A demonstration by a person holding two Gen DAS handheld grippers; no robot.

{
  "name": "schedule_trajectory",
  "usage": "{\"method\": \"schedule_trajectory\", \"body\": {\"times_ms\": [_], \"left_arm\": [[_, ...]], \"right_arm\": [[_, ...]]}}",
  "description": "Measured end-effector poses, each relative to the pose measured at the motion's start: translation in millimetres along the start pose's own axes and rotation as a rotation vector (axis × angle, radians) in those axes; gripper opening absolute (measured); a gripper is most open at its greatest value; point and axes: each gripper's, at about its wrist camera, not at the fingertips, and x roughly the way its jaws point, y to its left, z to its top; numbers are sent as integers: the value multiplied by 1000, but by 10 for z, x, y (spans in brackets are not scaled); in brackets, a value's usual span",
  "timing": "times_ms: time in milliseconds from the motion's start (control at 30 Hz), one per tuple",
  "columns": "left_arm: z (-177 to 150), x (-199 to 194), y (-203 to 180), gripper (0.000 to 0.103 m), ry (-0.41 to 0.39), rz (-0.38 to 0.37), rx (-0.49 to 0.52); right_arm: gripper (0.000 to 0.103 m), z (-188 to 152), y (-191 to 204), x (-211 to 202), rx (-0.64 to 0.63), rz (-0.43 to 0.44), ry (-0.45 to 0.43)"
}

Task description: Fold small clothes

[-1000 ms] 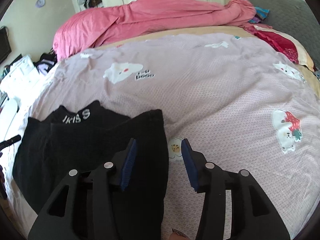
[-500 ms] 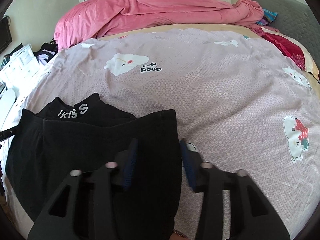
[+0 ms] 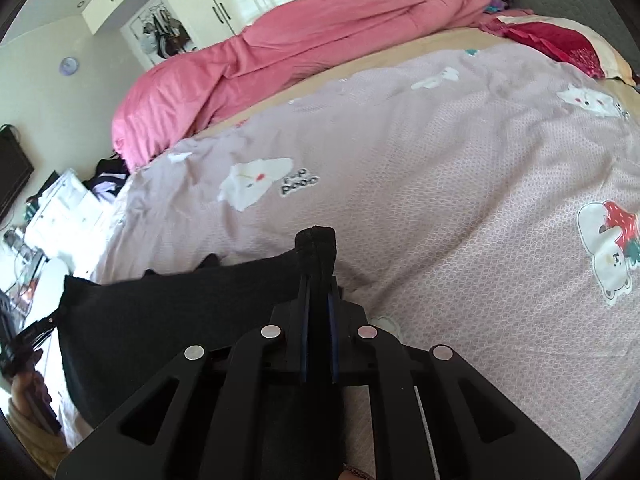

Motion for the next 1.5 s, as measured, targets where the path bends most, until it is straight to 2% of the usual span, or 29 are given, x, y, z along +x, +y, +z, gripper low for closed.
{"method": "schedule_trajectory", "body": {"times_ms": [233, 567, 800, 900, 967, 1033, 1100, 1300, 1367, 1433, 1500], "left_arm": [[-161, 272, 100, 3, 55, 44, -26], [-206, 264, 116, 4, 71, 55, -21], [-221, 213, 115, 5, 74, 59, -19], [-225, 170, 129, 11, 73, 60, -27], [-227, 106, 144, 17, 63, 57, -35], [-232, 27, 154, 22, 54, 47, -44], [-234, -40, 157, 29, 45, 43, -50], [-240, -300, 177, 37, 12, 39, -62], [-247, -366, 175, 38, 7, 39, -64], [-265, -446, 165, 44, -3, 33, -62], [-283, -515, 158, 46, -13, 27, -56]], "right_arm": [[7, -90, -37, 243, 13, -64, 34], [9, -168, 34, 237, -51, -130, 18], [17, -237, 23, 134, -50, -140, 24], [31, -277, 6, 41, -39, -133, 22], [33, -313, 5, -63, -34, -123, 10], [42, -342, 12, -156, -30, -116, 2], [45, -370, 21, -256, -27, -105, -8], [55, -467, 67, -520, -20, -89, -30], [55, -499, 77, -590, -18, -87, -38], [59, -532, 81, -657, -14, -82, -40], [59, -559, 91, -710, -19, -83, -43]]}}
